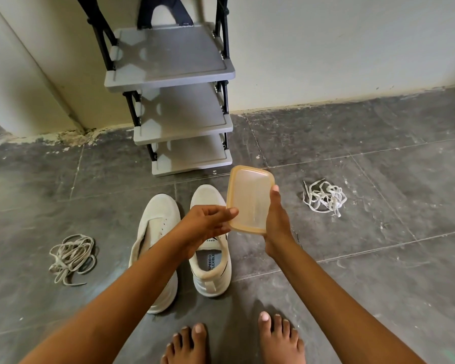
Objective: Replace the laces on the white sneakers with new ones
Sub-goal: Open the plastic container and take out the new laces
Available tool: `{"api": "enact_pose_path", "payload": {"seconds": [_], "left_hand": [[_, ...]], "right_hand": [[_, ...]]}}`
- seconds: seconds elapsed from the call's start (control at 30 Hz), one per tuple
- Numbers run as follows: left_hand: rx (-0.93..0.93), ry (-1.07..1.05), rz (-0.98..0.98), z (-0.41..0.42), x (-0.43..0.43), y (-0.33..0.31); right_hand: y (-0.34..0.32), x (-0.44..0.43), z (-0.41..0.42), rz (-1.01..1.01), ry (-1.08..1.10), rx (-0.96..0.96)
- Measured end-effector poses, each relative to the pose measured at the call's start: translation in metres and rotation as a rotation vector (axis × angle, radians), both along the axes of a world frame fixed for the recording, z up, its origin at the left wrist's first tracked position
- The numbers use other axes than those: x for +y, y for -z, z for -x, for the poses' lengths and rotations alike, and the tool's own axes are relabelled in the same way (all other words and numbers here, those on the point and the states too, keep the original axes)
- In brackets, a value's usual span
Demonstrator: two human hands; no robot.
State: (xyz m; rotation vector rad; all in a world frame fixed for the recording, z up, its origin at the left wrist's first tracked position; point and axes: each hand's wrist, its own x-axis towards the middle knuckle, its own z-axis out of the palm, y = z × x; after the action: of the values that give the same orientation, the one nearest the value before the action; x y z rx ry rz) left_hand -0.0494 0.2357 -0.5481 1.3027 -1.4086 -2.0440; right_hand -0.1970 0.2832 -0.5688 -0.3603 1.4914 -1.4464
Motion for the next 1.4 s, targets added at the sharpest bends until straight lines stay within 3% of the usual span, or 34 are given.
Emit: {"api": "enact_pose_path", "payload": {"seconds": [0.1,0.17,0.2,0.23,0.27,0.33,0.43,0.53,0.63,0.7,0.73,0.8,0.87,0.9,1.03,1.2,1.4], "left_hand": [[0.019,-0.004,0.036,0.000,0.002,0.003],[0.033,0.009,0.034,-0.001,0.001,0.005],[0.038,0.019,0.033,-0.003,0.000,0.006],[0.039,0.030,0.033,-0.005,-0.002,0.006],[0.038,0.045,0.034,-0.006,-0.004,0.006],[0.007,0.102,0.063,-0.011,-0.009,0.006],[-0.060,0.188,0.107,-0.013,-0.011,0.004],[-0.047,0.087,0.084,0.000,-0.010,-0.005],[-0.105,-0.074,0.081,0.015,-0.014,-0.015],[-0.133,-0.134,0.101,0.019,-0.016,-0.015],[-0.140,-0.157,0.109,0.020,-0.016,-0.015],[-0.148,-0.184,0.115,0.021,-0.017,-0.016],[-0.134,-0.189,0.088,0.019,-0.017,-0.018],[-0.128,-0.180,0.072,0.017,-0.017,-0.020],[-0.192,-0.075,0.152,-0.001,-0.017,-0.028],[-0.091,-0.133,0.252,-0.022,-0.012,-0.056],[0.012,-0.464,0.302,-0.032,-0.048,-0.113]], "right_hand": [[0.000,-0.003,0.001,0.008,-0.011,0.016],[0.036,0.010,0.004,-0.163,-0.080,0.058],[0.057,0.026,-0.004,-0.128,-0.173,-0.014],[0.084,0.061,-0.018,-0.184,-0.203,0.056],[0.114,0.097,-0.032,-0.322,-0.329,0.259],[0.164,0.148,-0.058,-0.591,-0.333,0.664],[0.170,0.159,-0.061,-0.716,-0.346,1.071],[0.189,0.168,-0.058,-0.739,-0.472,1.319],[0.198,0.169,-0.061,-0.612,-0.426,1.257],[0.192,0.167,-0.059,-0.582,-0.409,1.118],[0.180,0.158,-0.055,-0.533,-0.383,1.016],[0.116,0.095,-0.024,-0.477,-0.500,0.586],[0.045,0.016,-0.009,-0.325,-0.268,0.421],[0.024,-0.005,-0.005,-0.254,-0.221,0.227],[-0.031,-0.037,-0.003,-0.079,-0.157,-0.008],[-0.075,-0.059,-0.007,0.075,-0.176,-0.056],[-0.133,-0.094,-0.014,0.226,-0.313,0.214]]}}
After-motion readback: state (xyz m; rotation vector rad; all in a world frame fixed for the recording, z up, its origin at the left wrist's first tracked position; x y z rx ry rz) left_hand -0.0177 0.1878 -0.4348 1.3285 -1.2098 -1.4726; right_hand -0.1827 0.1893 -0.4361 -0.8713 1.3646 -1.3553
